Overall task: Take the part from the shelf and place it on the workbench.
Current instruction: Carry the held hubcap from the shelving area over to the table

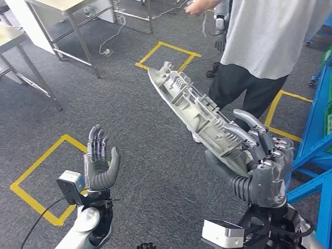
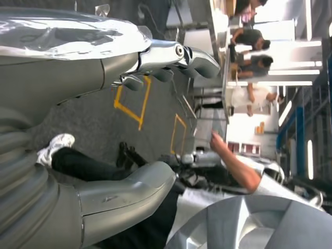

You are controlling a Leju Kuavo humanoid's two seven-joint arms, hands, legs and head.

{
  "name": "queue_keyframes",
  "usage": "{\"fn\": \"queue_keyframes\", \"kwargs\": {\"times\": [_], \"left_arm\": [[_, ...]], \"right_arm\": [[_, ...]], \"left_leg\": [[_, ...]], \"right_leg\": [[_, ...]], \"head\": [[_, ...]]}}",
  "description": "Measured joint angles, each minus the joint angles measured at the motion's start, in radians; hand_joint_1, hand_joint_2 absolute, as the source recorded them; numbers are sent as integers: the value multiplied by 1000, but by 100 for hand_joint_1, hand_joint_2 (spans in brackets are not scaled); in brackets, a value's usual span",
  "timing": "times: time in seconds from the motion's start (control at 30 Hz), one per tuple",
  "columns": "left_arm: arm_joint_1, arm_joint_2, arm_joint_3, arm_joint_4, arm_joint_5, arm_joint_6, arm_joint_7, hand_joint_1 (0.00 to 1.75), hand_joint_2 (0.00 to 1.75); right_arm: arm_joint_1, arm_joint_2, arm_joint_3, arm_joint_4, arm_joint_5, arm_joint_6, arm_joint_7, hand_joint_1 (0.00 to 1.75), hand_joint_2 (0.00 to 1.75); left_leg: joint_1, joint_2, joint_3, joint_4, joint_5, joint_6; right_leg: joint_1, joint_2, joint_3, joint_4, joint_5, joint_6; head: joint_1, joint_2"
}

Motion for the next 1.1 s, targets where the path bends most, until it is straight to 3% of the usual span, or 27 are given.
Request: {"fn": "queue_keyframes", "kwargs": {"times": [0.07,0.1,0.17,0.2,0.27,0.33,0.4,0.47,0.5,0.53,0.57,0.63,0.7,0.77,0.8,0.87,0.93,1.0,1.03,1.1], "left_arm": [[0,0,0,1,0,0,0,0,175],[-2,0,0,1,0,0,0,0,175],[-6,-1,-1,1,0,0,0,0,175],[-7,-2,-1,2,-1,1,0,0,175],[-5,-2,-1,3,-1,3,-1,0,175],[-5,-2,-1,4,-1,6,-2,0,175],[-6,-3,-3,5,-2,8,-3,0,175],[-5,-3,-6,6,-1,8,-3,0,175],[-4,-3,-7,8,-1,8,-3,0,175],[-3,-3,-8,9,-1,8,-3,0,175],[-3,-3,-9,9,-1,8,-3,0,175],[-4,-3,-10,10,-1,7,-3,0,175],[-5,-4,-11,12,-1,5,-3,0,175],[-4,-4,-12,15,0,3,-3,0,175],[-3,-4,-12,15,-1,3,-3,0,175],[-10,-4,-12,17,-1,2,-4,0,175],[-16,-4,-13,21,-1,0,-4,0,175],[-16,-5,-14,25,-1,0,-4,0,175],[-16,-4,-14,28,-1,0,-4,0,175],[-18,-4,-14,31,-2,0,-3,0,175]], "right_arm": [[0,0,0,0,-1,0,0,175,175],[0,0,0,0,-2,0,-1,175,175],[1,0,0,0,-5,-2,-3,175,175],[0,0,0,0,-8,-3,-4,175,175],[-1,0,0,0,-17,-6,-7,175,175],[-2,0,0,1,-26,-9,-12,175,175],[-3,0,0,1,-32,-12,-15,175,175],[-3,0,0,3,-37,-14,-16,175,175],[-3,0,0,4,-38,-15,-17,175,175],[-3,0,0,6,-38,-15,-17,175,175],[-3,0,0,6,-38,-15,-17,175,175],[-3,0,0,7,-38,-17,-17,175,175],[-3,0,0,8,-37,-20,-16,175,175],[-2,0,0,9,-37,-23,-15,175,175],[-1,0,0,10,-37,-23,-14,175,175],[3,-1,0,10,-37,-24,-13,175,175],[7,-2,-1,10,-37,-24,-13,175,175],[10,-2,-1,10,-37,-23,-12,175,175],[11,-2,-1,10,-37,-22,-12,175,175],[13,-2,-1,10,-37,-20,-12,175,175]], "left_leg": [[3,19,56,-104,57,0],[0,44,99,-183,85,2],[-6,75,153,-281,111,15],[-11,77,160,-296,111,23],[-10,52,162,-299,111,37],[-6,29,170,-307,113,51],[-4,6,175,-310,113,60],[-6,-21,176,-309,111,65],[-8,-36,177,-307,110,66],[-8,-53,179,-305,109,66],[-8,-69,180,-303,107,65],[-8,-99,179,-296,103,60],[-6,-123,169,-290,105,51],[-3,-145,160,-291,111,39],[-5,-140,158,-288,109,34],[-9,-87,129,-228,74,23],[-6,-22,61,-96,15,12],[-1,-1,12,-10,-1,6],[2,3,15,-22,17,5],[4,25,77,-146,82,6]], "right_leg": [[0,-26,3,0,-4,4],[2,-38,6,1,-7,8],[8,-57,11,1,-14,17],[11,-67,14,1,-17,23],[9,-80,19,-1,-24,33],[3,-42,5,37,-53,42],[2,17,-54,160,-111,44],[3,37,-125,286,-146,45],[4,40,-142,306,-139,45],[4,42,-137,281,-111,43],[3,50,-116,223,-69,39],[-1,94,-63,91,-6,31],[-2,124,-32,31,3,25],[0,108,-22,21,0,20],[-1,96,-18,15,3,16],[-5,66,-8,2,7,7],[-3,34,-4,-2,8,1],[-1,7,-4,-2,6,0],[-1,-6,-2,-2,4,0],[-1,-30,3,-2,-1,4]], "head": [[-8,0],[-14,0],[-18,0],[-16,0],[-10,0],[-3,0],[13,0],[26,0],[29,0],[32,0],[35,0],[41,0],[43,0],[43,0],[41,0],[26,0],[11,0],[5,0],[0,0],[-9,0]]}}
